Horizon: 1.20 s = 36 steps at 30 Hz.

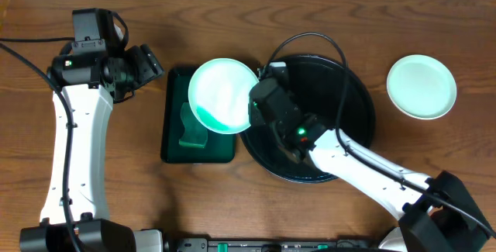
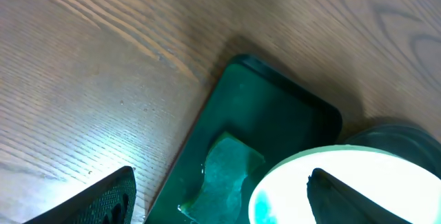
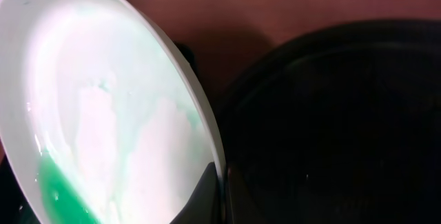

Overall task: Clean dirty plates on tray and stack at the side
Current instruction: 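Swing the held plate left over the green tray with the right gripper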

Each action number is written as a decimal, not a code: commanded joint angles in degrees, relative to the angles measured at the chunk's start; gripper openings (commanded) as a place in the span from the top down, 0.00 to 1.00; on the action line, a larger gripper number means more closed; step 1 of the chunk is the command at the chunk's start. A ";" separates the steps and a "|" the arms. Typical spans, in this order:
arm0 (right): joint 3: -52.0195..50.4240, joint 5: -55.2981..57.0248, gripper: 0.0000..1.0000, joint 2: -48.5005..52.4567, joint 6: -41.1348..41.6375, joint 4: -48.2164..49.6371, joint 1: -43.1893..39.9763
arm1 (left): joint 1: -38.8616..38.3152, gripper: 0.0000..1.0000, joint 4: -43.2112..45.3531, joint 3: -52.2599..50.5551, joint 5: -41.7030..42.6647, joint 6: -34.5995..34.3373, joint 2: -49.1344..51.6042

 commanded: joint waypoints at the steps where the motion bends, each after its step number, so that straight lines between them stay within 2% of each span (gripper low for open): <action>1: 0.85 6.23 0.99 -0.76 -2.34 1.42 1.81 | 0.28 0.20 -0.31 0.33 -0.31 -0.11 0.09; 6: 0.85 7.39 0.99 -0.76 -8.63 5.09 3.96 | 0.28 0.20 -0.31 0.33 -0.31 -0.11 0.09; 9: 0.85 11.91 0.99 -0.76 -13.29 6.64 5.55 | 0.28 0.20 -0.31 0.33 -0.31 -0.11 0.09; 22: 0.85 25.55 0.99 -0.83 -39.85 16.57 16.09 | 0.28 0.20 -0.31 0.33 -0.31 -0.11 0.09; 29: 0.85 36.54 0.99 -0.83 -54.51 24.06 23.87 | 0.28 0.20 -0.31 0.33 -0.31 -0.11 0.09; 36: 0.85 40.65 0.99 -0.83 -67.34 30.36 27.91 | 0.28 0.20 -0.31 0.33 -0.31 -0.11 0.09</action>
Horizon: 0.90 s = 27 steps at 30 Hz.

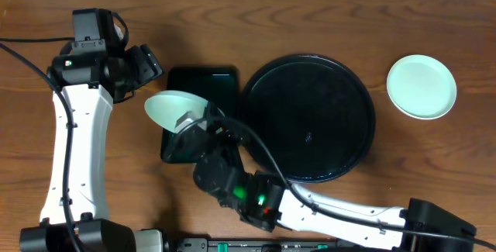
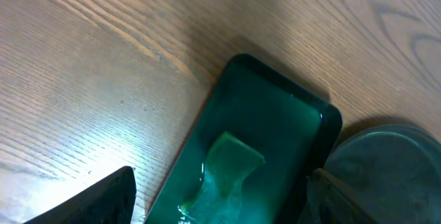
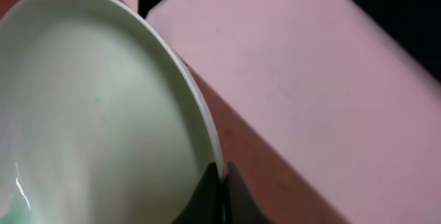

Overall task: Clean dirty plates on tray and stack at the side
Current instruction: 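Swing the held plate left over the green tray with the right gripper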

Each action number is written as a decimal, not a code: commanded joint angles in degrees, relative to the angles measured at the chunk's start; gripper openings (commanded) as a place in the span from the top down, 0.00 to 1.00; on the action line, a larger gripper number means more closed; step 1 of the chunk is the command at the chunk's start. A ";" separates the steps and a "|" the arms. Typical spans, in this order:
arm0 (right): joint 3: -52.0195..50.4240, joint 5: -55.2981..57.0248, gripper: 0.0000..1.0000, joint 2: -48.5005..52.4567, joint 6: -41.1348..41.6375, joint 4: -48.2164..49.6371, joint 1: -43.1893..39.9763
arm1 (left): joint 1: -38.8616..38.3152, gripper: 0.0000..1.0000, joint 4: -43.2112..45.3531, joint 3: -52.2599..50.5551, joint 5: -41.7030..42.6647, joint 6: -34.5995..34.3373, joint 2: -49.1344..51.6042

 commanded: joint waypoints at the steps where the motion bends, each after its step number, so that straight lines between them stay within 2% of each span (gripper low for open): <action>1: 0.85 5.27 0.99 -0.83 -10.29 2.91 1.62 | 0.28 0.20 -0.31 0.33 -0.33 -0.11 0.09; 8: 0.85 6.54 0.99 -0.83 -16.74 7.54 2.99 | 0.28 0.20 -0.31 0.33 -0.33 -0.11 0.09; 16: 0.85 6.54 0.99 -0.81 -18.03 7.89 3.02 | 0.28 0.20 -0.31 0.33 -0.33 -0.11 0.09; 27: 0.85 6.56 0.99 -0.83 -25.70 12.94 2.99 | 0.28 0.20 -0.31 0.33 -0.33 -0.11 0.09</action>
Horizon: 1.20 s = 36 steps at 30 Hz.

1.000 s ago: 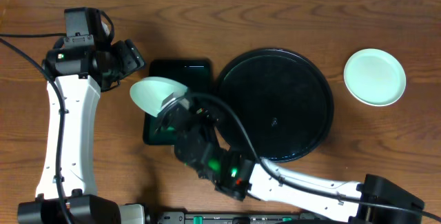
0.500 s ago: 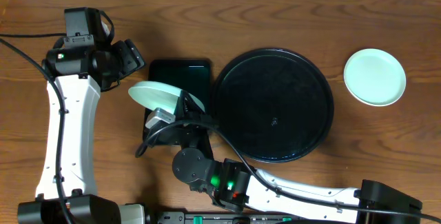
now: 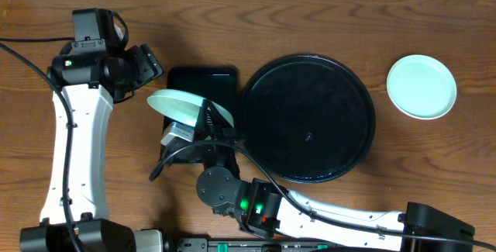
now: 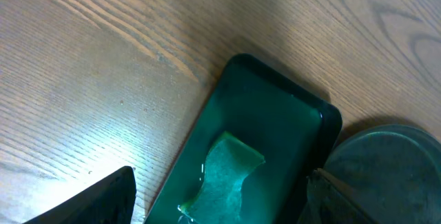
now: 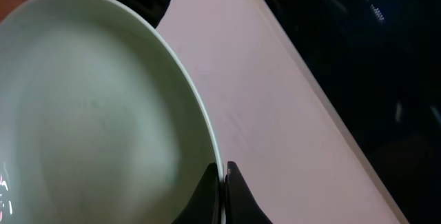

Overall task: Clean dirty plates on tray and stack at the side
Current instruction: 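Swing the held plate left over the green tray with the right gripper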

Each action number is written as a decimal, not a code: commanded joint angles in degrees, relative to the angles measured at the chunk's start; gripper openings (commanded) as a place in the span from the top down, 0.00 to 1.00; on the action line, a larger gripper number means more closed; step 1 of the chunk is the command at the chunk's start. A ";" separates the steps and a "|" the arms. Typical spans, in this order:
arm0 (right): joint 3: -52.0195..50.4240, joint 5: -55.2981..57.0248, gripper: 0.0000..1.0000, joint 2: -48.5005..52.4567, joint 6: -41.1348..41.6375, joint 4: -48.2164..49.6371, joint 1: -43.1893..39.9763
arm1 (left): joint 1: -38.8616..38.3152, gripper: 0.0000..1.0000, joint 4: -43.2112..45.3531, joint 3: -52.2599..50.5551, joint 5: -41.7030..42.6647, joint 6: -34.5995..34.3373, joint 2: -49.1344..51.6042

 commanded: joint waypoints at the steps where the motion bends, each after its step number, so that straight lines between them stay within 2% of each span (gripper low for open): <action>1: 0.85 1.01 0.99 -0.83 -3.30 1.70 0.59 | 0.28 0.20 -0.31 0.33 -0.33 -0.13 0.11; 7: 0.85 0.72 0.99 -0.81 -1.92 3.34 0.61 | 0.28 0.20 -0.31 0.33 -0.33 -0.11 0.09; 11: 0.85 1.18 0.99 -0.81 -5.40 1.40 0.42 | 0.28 0.20 -0.31 0.33 -0.33 -0.11 0.09; 22: 0.85 2.58 0.99 -0.81 -4.00 0.87 -0.26 | 0.28 0.20 -0.31 0.33 -0.33 -0.11 0.09; 27: 0.83 5.11 0.99 -0.81 3.50 1.64 -1.95 | 0.28 0.20 -0.31 0.33 -0.33 -0.13 0.09; 32: 0.85 5.66 0.99 -0.81 0.04 0.00 -1.81 | 0.28 0.20 -0.31 0.33 -0.33 -0.11 0.09; 36: 0.85 6.32 0.99 -0.81 6.12 0.31 -2.14 | 0.28 0.20 -0.31 0.33 -0.33 -0.11 0.09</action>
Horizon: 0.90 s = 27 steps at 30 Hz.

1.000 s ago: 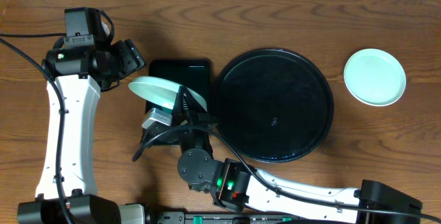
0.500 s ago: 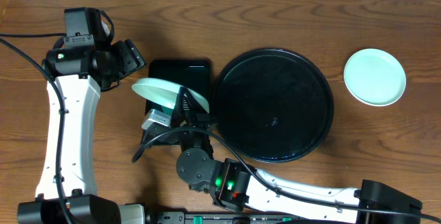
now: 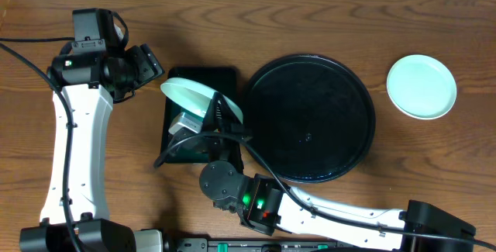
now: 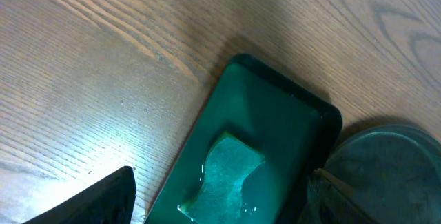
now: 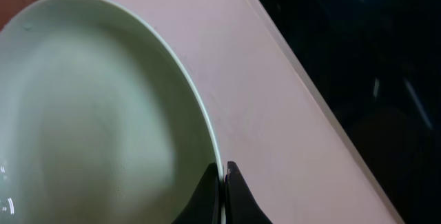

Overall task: Clean dirty plates on tray and stack at the side
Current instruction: 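Swing the held plate left over the green tray with the right gripper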

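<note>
My right gripper is shut on the rim of a pale green plate. The overhead view shows the plate raised and tilted steeply over the dark green basin; its face looks wet, with a few droplets. A green sponge lies in the green liquid in the basin. My left gripper hangs open over the basin's left end, holding nothing. The round black tray has no plates on it. One pale green plate lies on the table at the far right.
My right arm reaches along the table's front edge from the bottom right, its wrist just in front of the basin. The left arm stands along the left side. A cable trails at the far left.
The held plate has shifted a little to the right and back, from the basin's left part to about its middle, still tilted. The left arm and sponge have not moved.
First my right gripper held the plate nearly flat between basin and tray, green liquid pooled on it. Then the arm had swung to the front and the plate stood tilted at the basin's left edge. Since then it has shifted right over the basin, the pool gone.
</note>
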Each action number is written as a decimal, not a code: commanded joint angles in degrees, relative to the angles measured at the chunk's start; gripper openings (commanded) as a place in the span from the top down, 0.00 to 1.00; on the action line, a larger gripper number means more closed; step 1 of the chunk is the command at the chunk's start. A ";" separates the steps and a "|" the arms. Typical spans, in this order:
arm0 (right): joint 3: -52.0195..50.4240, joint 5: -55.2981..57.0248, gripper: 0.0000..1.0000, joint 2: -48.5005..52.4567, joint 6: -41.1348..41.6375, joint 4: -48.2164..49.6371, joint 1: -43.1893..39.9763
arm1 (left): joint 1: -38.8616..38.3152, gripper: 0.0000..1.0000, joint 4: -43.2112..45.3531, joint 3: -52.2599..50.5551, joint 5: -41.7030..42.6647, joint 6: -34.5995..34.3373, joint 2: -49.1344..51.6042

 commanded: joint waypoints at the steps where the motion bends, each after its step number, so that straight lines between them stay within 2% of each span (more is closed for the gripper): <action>1: 0.81 1.51 0.99 -0.81 5.09 0.11 -0.39 | 0.28 0.20 -0.31 0.33 -0.33 -0.11 0.11; 5: 0.81 3.15 0.99 -0.81 2.82 -0.44 -0.83 | 0.28 0.20 -0.31 0.33 -0.33 -0.13 0.09; 9: 0.81 2.80 0.99 -0.81 10.10 -1.68 -1.14 | 0.28 0.20 -0.31 0.33 -0.33 -0.11 0.09; 14: 0.79 3.37 0.99 -0.81 5.33 -4.96 -0.90 | 0.28 0.20 -0.31 0.33 -0.33 -0.11 0.09; 18: 0.79 1.86 0.99 -0.81 10.03 -4.24 -1.92 | 0.28 0.20 -0.31 0.33 -0.33 -0.11 0.09; 23: 0.79 1.55 0.99 -0.81 8.57 -5.86 -1.53 | 0.28 0.20 -0.31 0.33 -0.33 -0.11 0.09; 27: 0.79 1.44 0.99 -0.81 11.98 -5.64 -1.84 | 0.28 0.20 -0.31 0.33 -0.33 -0.11 0.11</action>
